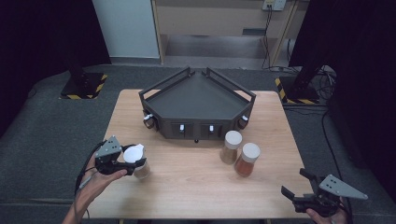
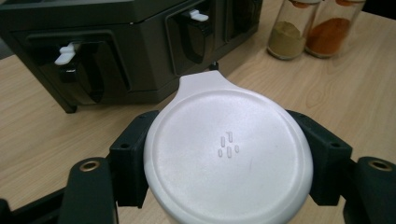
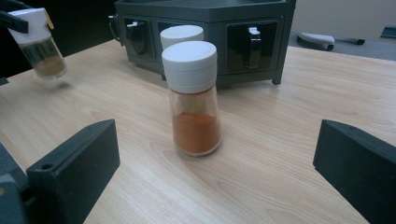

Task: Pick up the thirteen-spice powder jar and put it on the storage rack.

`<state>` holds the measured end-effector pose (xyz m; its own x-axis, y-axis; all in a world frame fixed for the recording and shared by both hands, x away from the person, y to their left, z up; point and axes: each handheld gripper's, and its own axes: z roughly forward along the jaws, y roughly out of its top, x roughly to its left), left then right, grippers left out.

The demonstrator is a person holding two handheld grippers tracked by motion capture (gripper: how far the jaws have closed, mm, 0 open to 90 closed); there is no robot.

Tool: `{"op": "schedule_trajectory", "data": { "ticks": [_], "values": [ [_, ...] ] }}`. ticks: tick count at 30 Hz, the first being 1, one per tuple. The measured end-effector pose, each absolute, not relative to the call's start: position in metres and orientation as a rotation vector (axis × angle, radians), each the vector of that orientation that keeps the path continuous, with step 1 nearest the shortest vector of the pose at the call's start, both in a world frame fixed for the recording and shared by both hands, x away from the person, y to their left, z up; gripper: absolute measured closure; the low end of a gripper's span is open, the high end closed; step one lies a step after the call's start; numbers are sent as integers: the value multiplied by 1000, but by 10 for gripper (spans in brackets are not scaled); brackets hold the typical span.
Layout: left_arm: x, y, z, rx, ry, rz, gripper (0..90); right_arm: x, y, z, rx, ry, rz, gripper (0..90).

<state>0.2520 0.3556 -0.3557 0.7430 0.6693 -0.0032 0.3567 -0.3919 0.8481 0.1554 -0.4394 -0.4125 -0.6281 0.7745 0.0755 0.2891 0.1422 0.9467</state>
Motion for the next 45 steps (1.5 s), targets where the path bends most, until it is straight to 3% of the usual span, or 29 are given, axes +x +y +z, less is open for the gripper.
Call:
{"op": "schedule_trajectory", "data": {
  "ticks": [26,45],
  "values": [
    [327,329,-284,2088,462,268,295,156,-440,-413,1022,1989,1498,11],
    [375,310,-242,2083,414,271,296,156,-441,-413,1024,1991,1505,11]
  ]
}}
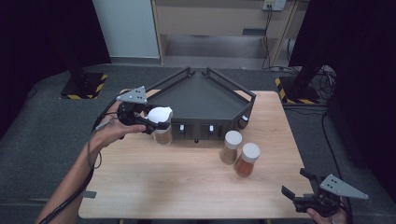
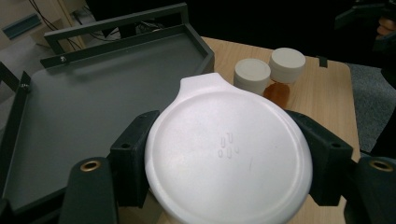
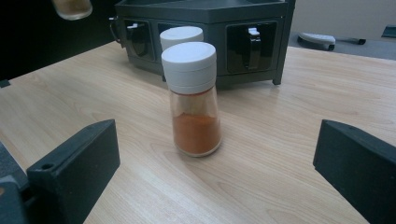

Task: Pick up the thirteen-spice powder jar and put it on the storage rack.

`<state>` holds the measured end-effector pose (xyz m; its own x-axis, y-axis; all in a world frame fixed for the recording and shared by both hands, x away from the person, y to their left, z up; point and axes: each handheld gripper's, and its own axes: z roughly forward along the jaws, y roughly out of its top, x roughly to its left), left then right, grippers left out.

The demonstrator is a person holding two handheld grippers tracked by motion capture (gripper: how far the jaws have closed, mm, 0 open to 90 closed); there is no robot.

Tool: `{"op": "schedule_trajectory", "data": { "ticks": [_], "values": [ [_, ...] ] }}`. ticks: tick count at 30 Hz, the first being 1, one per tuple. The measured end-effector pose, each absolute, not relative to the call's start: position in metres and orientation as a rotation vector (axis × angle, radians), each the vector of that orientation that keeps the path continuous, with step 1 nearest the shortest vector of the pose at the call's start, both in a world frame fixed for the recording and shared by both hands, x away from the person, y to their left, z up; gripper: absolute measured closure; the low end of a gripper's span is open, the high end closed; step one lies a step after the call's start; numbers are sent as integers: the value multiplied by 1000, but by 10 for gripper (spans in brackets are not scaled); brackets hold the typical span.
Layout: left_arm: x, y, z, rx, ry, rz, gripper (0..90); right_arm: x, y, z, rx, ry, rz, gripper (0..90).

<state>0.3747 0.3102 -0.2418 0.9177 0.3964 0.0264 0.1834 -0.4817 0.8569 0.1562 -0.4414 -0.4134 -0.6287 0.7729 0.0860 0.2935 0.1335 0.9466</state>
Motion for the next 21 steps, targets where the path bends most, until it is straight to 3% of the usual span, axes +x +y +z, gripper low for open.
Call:
{"op": "schedule_trajectory", "data": {
  "ticks": [21],
  "values": [
    [411,303,-204,2044,445,314,295,156,-442,-414,1029,1990,1507,11]
  ]
}}
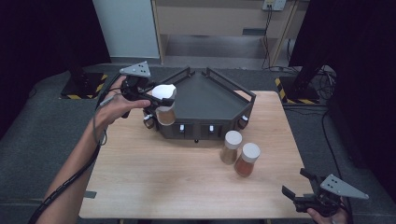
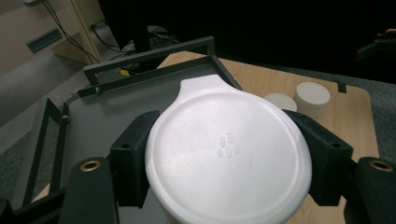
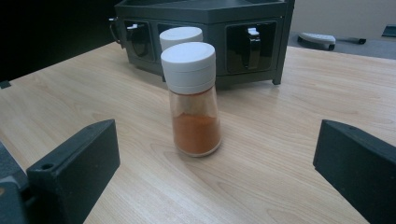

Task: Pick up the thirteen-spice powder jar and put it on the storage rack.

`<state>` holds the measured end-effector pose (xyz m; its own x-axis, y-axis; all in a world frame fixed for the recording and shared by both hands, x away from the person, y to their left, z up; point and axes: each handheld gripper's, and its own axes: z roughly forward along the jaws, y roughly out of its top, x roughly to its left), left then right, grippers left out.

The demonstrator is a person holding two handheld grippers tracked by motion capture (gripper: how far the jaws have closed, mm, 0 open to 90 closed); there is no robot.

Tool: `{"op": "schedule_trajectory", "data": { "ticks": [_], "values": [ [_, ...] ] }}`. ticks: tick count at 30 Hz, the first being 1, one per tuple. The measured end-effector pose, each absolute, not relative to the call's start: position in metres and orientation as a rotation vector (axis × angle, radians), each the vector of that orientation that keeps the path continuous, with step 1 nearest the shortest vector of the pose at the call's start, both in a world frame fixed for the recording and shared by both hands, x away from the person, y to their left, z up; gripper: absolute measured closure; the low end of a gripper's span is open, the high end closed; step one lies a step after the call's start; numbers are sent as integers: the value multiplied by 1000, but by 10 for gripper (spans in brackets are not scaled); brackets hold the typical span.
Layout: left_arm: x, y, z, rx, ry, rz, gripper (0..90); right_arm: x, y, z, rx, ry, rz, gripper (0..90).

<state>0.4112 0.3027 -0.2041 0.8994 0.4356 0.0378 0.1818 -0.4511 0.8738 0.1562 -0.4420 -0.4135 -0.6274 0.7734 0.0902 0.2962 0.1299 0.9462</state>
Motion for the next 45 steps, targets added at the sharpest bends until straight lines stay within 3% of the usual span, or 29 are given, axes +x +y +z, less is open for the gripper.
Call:
{"op": "schedule_trajectory", "data": {
  "ticks": [45],
  "values": [
    [461,276,-245,1946,793,467,296,158,-443,-414,1025,2001,1513,11]
  ]
}}
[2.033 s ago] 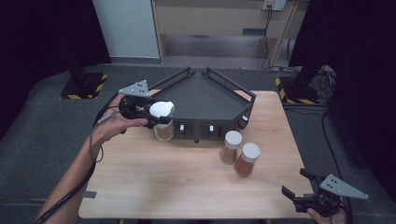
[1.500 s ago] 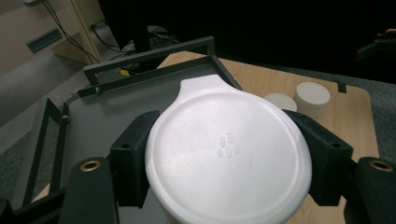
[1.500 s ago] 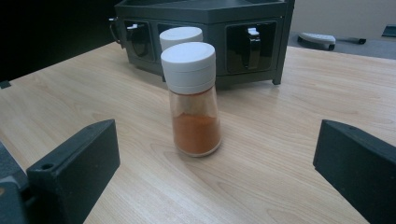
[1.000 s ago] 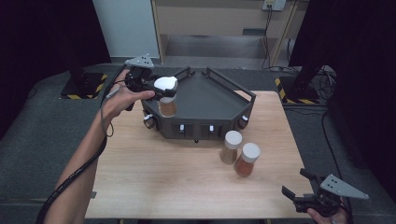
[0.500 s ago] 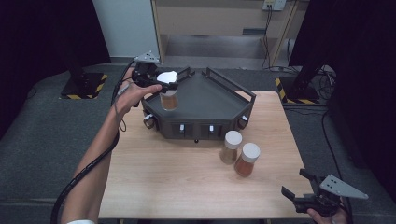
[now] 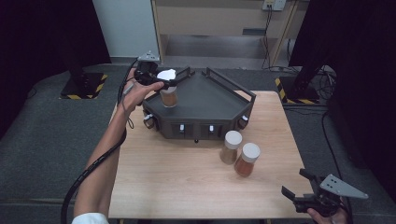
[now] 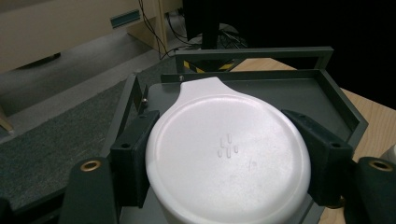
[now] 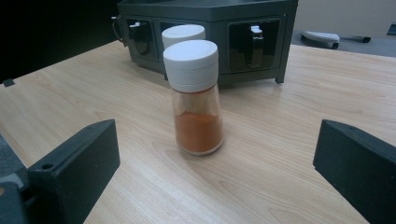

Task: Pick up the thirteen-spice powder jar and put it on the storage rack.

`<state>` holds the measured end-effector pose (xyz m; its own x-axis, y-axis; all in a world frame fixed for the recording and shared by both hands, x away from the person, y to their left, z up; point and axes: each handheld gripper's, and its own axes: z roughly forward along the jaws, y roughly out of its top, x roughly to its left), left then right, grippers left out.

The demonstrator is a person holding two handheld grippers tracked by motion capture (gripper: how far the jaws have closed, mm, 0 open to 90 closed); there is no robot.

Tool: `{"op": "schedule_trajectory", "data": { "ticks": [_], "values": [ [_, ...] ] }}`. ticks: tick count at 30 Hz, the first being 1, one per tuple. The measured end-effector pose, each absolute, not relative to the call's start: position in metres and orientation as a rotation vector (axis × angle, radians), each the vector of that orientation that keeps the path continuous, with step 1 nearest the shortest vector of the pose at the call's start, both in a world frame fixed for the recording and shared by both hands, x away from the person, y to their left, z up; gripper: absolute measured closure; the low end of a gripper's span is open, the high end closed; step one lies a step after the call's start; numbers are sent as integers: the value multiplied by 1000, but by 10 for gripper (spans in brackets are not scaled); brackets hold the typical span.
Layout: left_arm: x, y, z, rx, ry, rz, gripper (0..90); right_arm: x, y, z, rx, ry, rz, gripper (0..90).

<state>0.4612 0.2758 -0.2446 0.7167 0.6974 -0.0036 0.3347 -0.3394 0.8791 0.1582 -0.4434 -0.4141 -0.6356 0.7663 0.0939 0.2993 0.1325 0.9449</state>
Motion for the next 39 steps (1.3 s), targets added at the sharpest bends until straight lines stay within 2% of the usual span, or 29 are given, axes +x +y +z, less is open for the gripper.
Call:
{"op": "schedule_trajectory", "data": {
  "ticks": [25,36,39],
  "values": [
    [467,276,-264,1968,832,454,296,159,-444,-414,1030,2001,1516,12],
    [467,281,-269,1927,838,443,292,159,-443,-414,1028,2005,1515,12],
    [466,281,-270,1911,841,439,250,159,-443,-414,1029,2004,1514,11]
  ]
}}
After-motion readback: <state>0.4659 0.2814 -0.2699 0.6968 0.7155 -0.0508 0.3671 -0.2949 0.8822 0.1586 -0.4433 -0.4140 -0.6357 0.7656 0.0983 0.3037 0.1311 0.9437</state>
